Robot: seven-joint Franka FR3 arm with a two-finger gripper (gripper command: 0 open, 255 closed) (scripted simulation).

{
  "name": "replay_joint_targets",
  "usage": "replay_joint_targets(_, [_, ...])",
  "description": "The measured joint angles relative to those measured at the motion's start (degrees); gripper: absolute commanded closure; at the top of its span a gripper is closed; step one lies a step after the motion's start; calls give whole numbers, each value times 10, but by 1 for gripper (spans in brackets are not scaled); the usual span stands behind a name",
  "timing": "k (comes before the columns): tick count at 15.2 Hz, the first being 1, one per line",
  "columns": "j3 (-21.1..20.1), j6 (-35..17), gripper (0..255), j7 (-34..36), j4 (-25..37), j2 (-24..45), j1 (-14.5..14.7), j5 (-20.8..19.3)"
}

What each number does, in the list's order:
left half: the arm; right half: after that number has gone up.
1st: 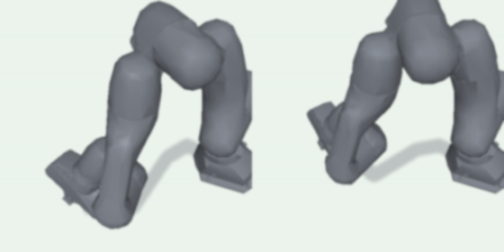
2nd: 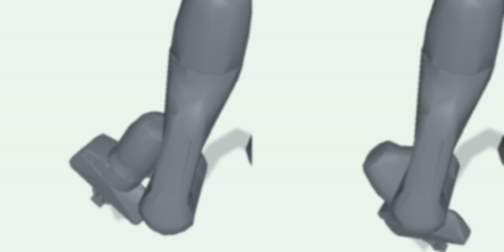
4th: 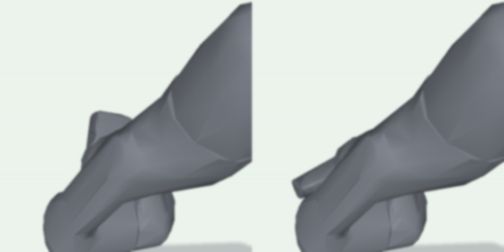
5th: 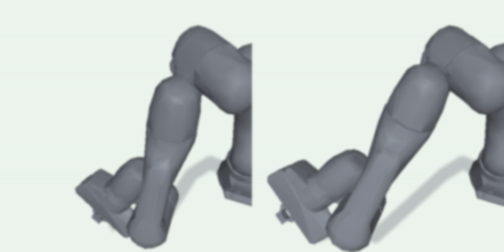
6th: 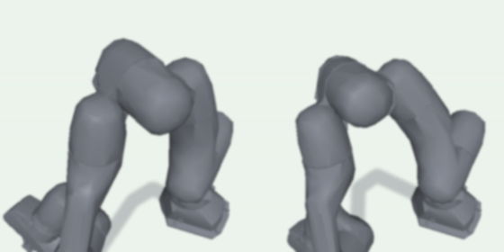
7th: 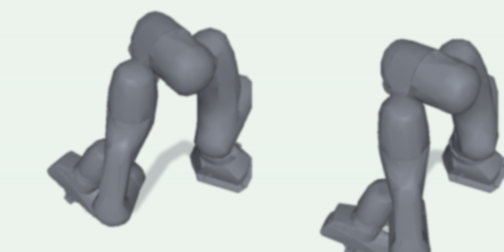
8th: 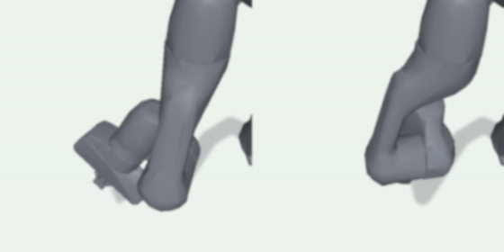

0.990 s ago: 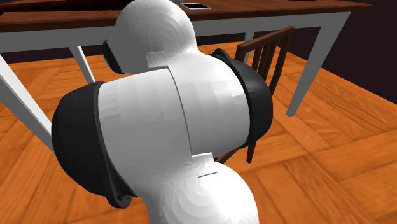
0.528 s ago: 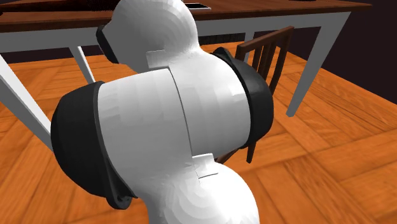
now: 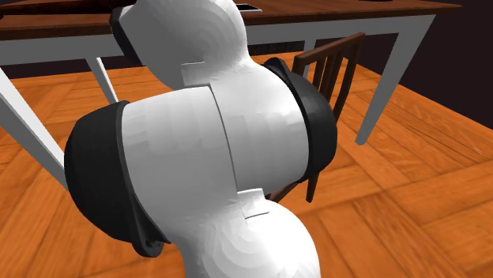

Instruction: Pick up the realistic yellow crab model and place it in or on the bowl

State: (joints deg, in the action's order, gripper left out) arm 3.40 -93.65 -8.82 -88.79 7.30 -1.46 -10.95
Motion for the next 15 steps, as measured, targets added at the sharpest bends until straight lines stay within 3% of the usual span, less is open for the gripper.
replay_joint_targets(5, [0, 34, 255, -5, 23, -4, 1, 0])
replay_joint_targets(15, [5, -2, 255, -6, -233, -232, -5, -15])
